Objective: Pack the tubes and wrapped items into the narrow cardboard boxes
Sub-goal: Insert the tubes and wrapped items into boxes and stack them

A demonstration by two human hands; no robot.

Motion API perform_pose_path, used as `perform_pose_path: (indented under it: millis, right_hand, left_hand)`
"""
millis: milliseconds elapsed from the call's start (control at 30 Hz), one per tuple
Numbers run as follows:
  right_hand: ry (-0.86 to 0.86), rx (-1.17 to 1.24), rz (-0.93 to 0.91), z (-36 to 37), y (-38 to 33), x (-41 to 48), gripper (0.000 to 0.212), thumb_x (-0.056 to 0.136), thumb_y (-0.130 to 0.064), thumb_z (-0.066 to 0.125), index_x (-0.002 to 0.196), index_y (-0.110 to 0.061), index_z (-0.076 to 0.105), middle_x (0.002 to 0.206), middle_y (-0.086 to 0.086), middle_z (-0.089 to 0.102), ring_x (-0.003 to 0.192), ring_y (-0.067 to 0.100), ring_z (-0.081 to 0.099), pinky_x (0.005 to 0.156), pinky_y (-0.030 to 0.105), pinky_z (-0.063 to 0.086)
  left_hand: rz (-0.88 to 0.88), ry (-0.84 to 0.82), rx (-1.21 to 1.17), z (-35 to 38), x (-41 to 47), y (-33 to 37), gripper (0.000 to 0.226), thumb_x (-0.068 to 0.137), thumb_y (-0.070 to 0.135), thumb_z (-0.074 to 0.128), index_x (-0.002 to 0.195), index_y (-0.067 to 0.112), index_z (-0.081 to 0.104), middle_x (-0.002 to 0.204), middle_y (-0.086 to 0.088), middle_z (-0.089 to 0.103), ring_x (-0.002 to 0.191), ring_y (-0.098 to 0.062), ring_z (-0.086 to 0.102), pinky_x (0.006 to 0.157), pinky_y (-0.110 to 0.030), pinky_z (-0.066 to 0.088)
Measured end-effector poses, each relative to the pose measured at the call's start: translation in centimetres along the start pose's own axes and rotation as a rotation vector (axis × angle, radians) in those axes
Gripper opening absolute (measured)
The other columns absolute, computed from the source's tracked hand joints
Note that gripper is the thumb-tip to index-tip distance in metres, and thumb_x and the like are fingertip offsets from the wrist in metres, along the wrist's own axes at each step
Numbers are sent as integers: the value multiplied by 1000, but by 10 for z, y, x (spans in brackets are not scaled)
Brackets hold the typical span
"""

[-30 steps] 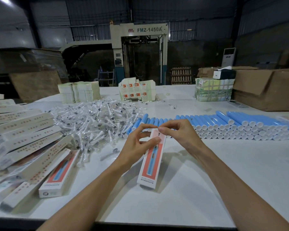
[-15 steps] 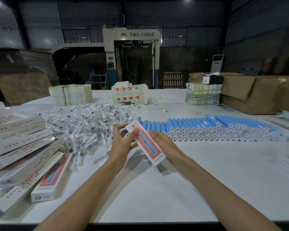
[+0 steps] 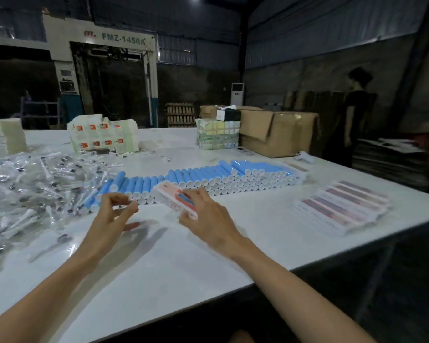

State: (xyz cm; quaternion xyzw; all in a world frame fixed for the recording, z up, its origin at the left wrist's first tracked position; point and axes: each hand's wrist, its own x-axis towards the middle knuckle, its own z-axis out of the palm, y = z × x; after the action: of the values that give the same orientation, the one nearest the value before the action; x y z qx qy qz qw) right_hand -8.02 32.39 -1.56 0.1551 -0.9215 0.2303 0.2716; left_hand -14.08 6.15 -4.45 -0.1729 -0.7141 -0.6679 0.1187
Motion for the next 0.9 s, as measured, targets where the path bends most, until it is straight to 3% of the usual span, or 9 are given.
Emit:
perform_pose_path:
  millis: [67, 167, 333, 400, 500, 633, 733, 900]
  right_hand:
    - [67, -44, 119, -29, 37, -9, 58, 96, -41, 61, 150, -28, 42, 135, -8, 48, 105, 20, 65, 81, 39, 56]
    - [161, -141, 284, -80, 97, -26, 56, 96, -37, 64, 149, -30, 47, 139, -6, 50, 111, 20, 62, 86, 37, 51]
    - [196, -426, 443, -155, 182, -66, 55, 95, -37, 69, 145, -23, 53, 137, 5, 60, 123, 23, 48, 95, 42, 47]
    - [170, -517, 503, -175, 204, -80, 56, 95, -44, 69, 144, -21, 54, 137, 7, 61, 124, 25, 49, 99, 43, 47]
    - [84, -568, 605, -193, 221, -95, 64, 94, -53, 70, 146, -21, 53, 144, 8, 58, 133, 28, 50, 108, 47, 45]
    - [-15, -638, 630, -201, 229, -105, 60, 96, -43, 68, 149, -20, 52, 149, 8, 55, 136, 27, 47, 112, 46, 43]
    - [-58, -726, 623, -199, 229, -110, 53, 101, -40, 60, 148, -17, 52, 149, 8, 54, 136, 26, 47, 117, 44, 39]
    - [20, -767, 585, -190, 211, -105, 50, 99, -30, 63, 144, -12, 54, 147, 11, 54, 135, 29, 48, 117, 45, 39]
  left_hand:
    - [112, -32, 164, -1, -2, -1, 29, 95, 41, 71, 118, 32, 56, 117, 15, 66, 115, -6, 68, 87, -35, 63]
    - [228, -60, 342, 2, -3, 0, 23, 101, 26, 69, 117, 34, 56, 115, 18, 67, 112, 2, 65, 85, -18, 57]
    - [340, -93, 456, 5, -4, 4, 34, 101, 6, 69, 115, 35, 59, 121, 24, 63, 116, 2, 61, 89, -8, 51]
    - [362, -105, 474, 4, -4, 5, 37, 101, 5, 69, 116, 37, 59, 123, 23, 63, 118, -2, 61, 91, -11, 51]
    - [385, -114, 516, 2, -3, 6, 44, 100, 4, 69, 119, 42, 57, 124, 25, 62, 118, -4, 60, 93, -15, 50]
    - [395, -118, 544, -1, -2, 5, 49, 100, 3, 69, 118, 47, 57, 125, 28, 60, 118, -3, 59, 90, -9, 48]
    - [396, -120, 571, -4, 0, 2, 43, 100, 2, 69, 116, 40, 60, 124, 25, 61, 117, -3, 58, 89, -12, 48]
    - [391, -127, 604, -6, 0, 3, 44, 100, 3, 70, 114, 44, 61, 121, 15, 62, 116, -4, 58, 90, -15, 49]
